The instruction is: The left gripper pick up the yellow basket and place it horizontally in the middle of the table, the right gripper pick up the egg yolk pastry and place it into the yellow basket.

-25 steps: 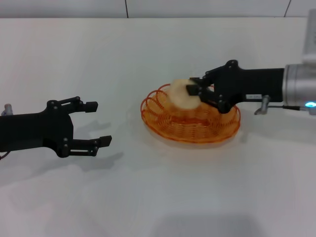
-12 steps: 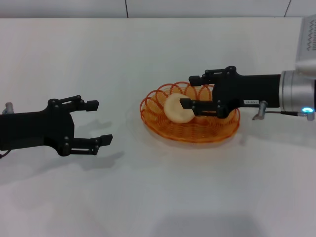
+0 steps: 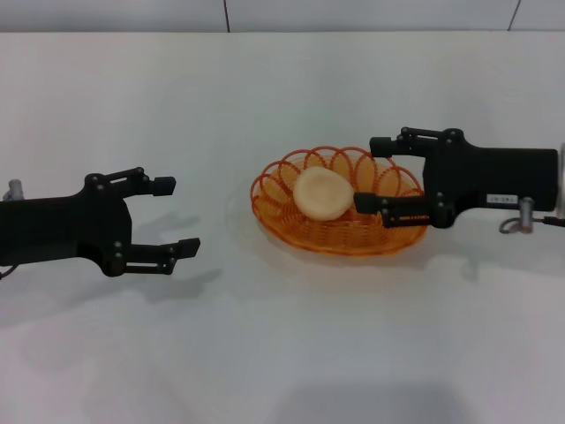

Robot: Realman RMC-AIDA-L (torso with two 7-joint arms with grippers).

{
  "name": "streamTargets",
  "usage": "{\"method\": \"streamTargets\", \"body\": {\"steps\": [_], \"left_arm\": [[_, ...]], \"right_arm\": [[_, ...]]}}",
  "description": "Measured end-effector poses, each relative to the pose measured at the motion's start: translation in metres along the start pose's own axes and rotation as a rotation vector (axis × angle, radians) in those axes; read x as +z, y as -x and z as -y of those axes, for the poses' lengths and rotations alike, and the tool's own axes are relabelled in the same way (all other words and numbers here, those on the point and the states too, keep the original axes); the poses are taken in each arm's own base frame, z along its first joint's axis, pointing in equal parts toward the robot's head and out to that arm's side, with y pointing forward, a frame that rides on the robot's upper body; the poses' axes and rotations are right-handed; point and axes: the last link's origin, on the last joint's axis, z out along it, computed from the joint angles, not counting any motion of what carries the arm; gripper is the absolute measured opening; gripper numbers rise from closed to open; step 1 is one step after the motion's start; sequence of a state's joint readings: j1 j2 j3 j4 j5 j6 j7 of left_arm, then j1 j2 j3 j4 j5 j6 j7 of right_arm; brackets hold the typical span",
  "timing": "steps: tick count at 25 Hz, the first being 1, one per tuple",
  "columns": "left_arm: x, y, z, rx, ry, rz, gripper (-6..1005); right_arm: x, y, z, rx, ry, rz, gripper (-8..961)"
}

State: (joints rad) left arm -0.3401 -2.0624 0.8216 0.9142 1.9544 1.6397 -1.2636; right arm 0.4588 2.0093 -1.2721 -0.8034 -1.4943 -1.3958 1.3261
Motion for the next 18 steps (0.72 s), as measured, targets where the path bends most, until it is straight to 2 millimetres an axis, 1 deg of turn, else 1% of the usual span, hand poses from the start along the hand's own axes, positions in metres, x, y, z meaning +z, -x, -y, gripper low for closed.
{"method": "streamTargets", "body": {"steps": [2,3,4,11,15,18], "left_arm": [[-0.001,0.0,0.001,0.003,0.0,0.003,895],[-0.001,0.0,0.001,0.004,-0.001,0.004,895],[-0.002,0.0,0.001,0.004,-0.001,0.006,895],[0.002,-0.001,0.003,0.011,0.029,0.034,895],[0.007,-0.003,0.006,0.002,0.059,0.056,894],[0.008,-0.005,0.009,-0.003,0.066,0.063,894]], "right_arm": [[-0.006,-0.001,-0.002,-0.012,0.017,0.008,814],[-0.006,-0.001,-0.002,-0.012,0.017,0.008,814],[-0.015,-0.007,-0.004,-0.027,0.022,-0.003,814],[-0.045,-0.026,-0.011,-0.061,0.045,-0.075,814],[-0.054,-0.029,-0.014,-0.057,0.073,-0.107,814],[-0.057,-0.032,-0.016,-0.046,0.094,-0.13,814]]}}
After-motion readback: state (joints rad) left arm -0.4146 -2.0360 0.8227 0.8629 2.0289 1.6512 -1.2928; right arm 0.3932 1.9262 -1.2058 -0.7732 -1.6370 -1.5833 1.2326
